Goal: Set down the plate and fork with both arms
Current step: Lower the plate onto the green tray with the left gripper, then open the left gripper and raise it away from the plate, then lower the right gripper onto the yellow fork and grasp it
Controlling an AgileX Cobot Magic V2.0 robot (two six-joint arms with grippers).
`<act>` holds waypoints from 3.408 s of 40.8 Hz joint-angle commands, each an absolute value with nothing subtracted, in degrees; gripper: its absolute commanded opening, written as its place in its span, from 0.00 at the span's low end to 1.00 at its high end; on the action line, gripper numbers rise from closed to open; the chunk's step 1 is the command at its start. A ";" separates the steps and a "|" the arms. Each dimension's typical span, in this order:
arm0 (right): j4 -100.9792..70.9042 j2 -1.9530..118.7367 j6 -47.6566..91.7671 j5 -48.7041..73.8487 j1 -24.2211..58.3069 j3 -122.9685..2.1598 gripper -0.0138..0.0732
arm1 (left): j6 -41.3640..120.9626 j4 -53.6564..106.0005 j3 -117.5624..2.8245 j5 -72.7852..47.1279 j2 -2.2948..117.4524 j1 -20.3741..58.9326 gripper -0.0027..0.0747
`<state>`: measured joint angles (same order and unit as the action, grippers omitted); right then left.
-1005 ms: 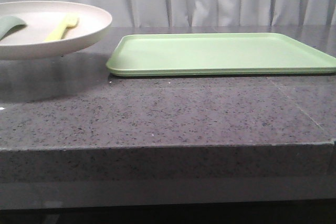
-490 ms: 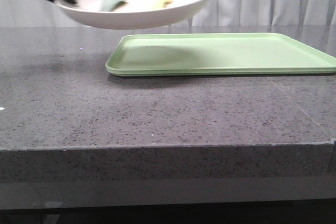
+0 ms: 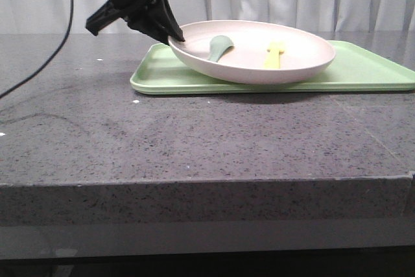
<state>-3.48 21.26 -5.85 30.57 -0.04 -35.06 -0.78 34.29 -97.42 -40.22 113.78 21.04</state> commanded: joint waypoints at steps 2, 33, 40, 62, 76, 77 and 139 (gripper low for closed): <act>-3.35 22.13 -5.50 26.01 -0.15 -37.14 0.74 | -2.60 37.10 -99.90 -33.59 110.95 22.18 0.07; -3.35 22.13 -5.50 26.01 0.88 -37.14 0.74 | -4.73 38.35 -99.90 -30.32 113.97 22.54 0.28; -3.35 22.13 -5.50 26.01 0.88 -37.14 0.74 | -4.63 38.35 -99.90 -30.08 113.97 22.88 0.41; -3.35 22.13 -5.50 26.01 0.88 -37.14 0.74 | -3.50 20.47 -99.92 -40.54 103.23 18.53 0.32; -3.35 22.13 -5.50 26.19 0.88 -37.14 0.74 | -3.50 13.01 -88.81 -35.58 92.66 18.27 0.01; -3.35 22.13 -5.50 26.19 0.88 -37.14 0.74 | -3.50 12.37 -87.18 -34.96 91.40 18.15 0.01; -7.55 57.65 -5.50 24.83 13.58 -52.03 0.71 | -3.41 2.08 -31.88 -18.12 26.33 8.22 0.01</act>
